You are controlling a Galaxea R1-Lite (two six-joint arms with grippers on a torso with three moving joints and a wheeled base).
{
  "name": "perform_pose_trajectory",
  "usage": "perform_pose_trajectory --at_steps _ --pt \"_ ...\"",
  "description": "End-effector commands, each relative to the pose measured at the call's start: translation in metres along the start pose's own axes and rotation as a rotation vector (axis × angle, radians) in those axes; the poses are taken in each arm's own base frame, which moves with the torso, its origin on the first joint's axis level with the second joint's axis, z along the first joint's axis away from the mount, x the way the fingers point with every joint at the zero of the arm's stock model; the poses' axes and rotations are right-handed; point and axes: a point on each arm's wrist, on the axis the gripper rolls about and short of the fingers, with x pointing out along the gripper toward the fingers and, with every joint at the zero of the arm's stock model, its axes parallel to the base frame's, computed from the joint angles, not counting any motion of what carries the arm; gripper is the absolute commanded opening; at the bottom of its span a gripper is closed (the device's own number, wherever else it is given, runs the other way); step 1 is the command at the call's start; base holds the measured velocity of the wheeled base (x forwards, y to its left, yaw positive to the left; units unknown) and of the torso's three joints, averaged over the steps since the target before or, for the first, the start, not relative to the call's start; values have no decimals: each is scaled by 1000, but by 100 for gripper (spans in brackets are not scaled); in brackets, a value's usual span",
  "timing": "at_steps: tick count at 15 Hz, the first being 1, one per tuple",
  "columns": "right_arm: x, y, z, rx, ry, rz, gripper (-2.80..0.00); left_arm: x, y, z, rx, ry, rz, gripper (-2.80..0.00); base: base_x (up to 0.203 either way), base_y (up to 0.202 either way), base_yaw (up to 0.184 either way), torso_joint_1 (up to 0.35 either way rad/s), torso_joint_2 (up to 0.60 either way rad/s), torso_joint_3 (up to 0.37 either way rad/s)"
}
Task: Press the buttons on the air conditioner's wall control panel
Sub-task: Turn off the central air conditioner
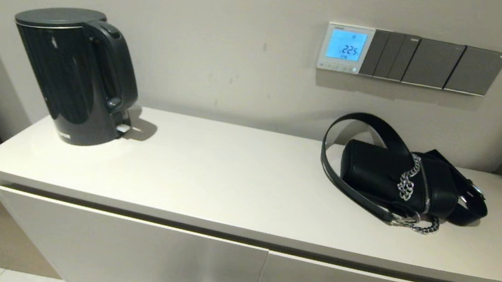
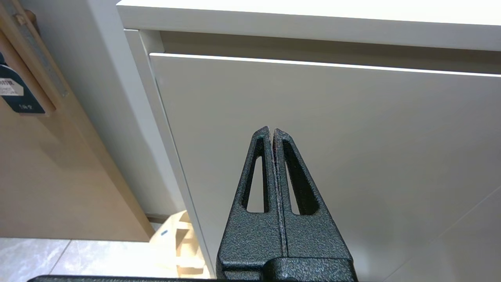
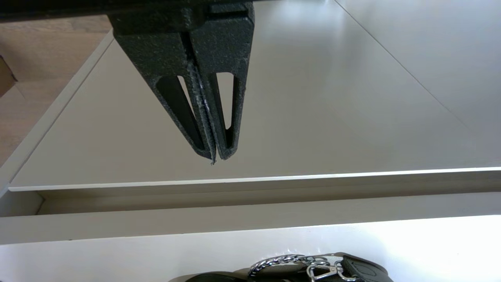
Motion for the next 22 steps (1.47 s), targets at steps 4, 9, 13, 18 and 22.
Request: perform_pose_trajectory --at_steps 4,9,13,18,22 --pt "-6 0 34 -5 -83 -7 -280 0 0 0 0 2 2 -280 0 0 0 0 0 0" --pt "19 -1 93 0 -69 -47 -280 0 0 0 0 2 0 -280 0 0 0 0 0 0" --pt "61 -6 144 46 -57 -135 -280 0 0 0 0 2 1 -280 0 0 0 0 0 0" --pt "129 -14 183 194 22 -142 -280 0 0 0 0 2 1 -280 0 0 0 0 0 0" --pt "191 -10 191 220 70 -127 -280 0 0 0 0 2 1 -280 0 0 0 0 0 0"
